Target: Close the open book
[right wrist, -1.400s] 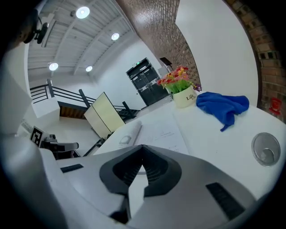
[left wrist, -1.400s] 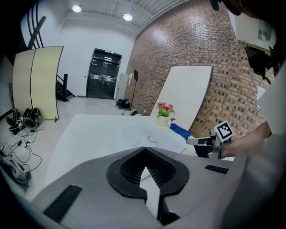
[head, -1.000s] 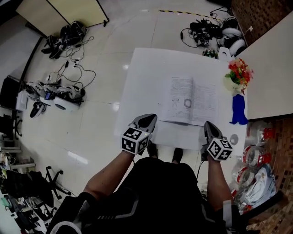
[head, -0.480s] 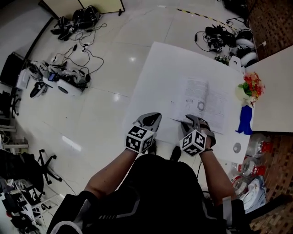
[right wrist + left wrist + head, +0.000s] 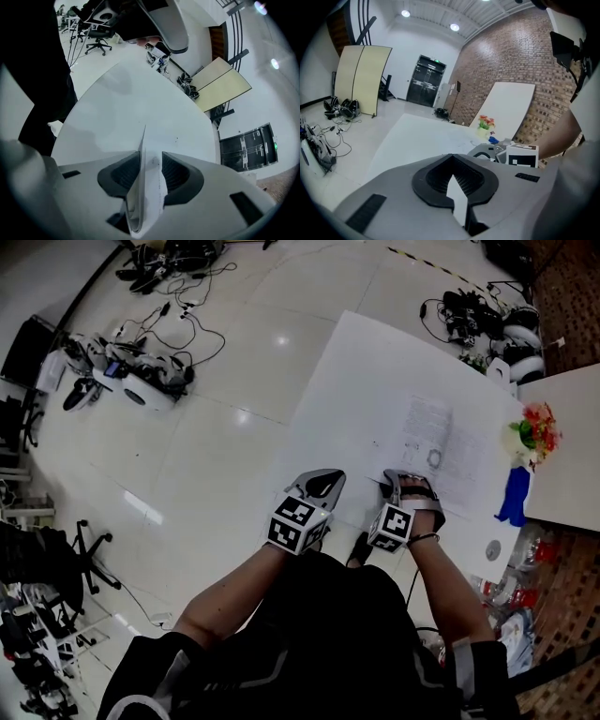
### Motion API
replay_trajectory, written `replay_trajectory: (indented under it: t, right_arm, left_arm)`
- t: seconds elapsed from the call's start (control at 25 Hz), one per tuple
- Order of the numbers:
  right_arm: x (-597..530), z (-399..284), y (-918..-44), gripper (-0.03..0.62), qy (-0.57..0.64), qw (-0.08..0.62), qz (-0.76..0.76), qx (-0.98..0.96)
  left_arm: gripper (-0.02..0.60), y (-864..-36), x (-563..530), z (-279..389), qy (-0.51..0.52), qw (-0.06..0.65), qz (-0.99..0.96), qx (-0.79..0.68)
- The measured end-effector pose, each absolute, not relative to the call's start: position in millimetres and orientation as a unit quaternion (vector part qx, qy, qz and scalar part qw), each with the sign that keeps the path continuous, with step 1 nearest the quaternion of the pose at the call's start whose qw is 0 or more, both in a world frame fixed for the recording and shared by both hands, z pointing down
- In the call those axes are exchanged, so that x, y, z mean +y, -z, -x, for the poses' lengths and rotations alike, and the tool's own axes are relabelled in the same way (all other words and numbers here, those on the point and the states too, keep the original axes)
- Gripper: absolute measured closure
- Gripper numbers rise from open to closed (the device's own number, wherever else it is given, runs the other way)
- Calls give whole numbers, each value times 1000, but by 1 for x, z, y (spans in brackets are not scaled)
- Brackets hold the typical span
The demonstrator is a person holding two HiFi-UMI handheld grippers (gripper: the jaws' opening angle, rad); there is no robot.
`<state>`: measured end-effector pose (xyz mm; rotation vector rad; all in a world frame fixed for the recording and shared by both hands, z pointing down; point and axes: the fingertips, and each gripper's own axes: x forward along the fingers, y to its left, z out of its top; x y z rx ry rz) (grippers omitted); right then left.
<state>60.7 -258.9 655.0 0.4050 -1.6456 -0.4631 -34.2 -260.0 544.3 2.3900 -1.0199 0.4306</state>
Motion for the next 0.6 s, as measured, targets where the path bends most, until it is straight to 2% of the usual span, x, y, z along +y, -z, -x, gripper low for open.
replay_trajectory:
  t: [0.24,0.28,0.36,0.6]
  right_arm:
    - [-258,-58,-651,492,187,635,-194,-724]
    - [-258,-57,-650,529,181,627,-202,-731]
    - [-255,-56,-647,562,172,612,-217,-741]
    - [-256,-58,-630,580,133,569,-264,-767]
  left_arm:
    - [586,-543,-262,38,-154,250,-880,-374]
    - [586,-542,-262,37,-154,250,-881,-372]
    - [586,-542,-261,34,-158,248,-883,-367]
    - [586,-540,-260,26,-165,248,-887,-353]
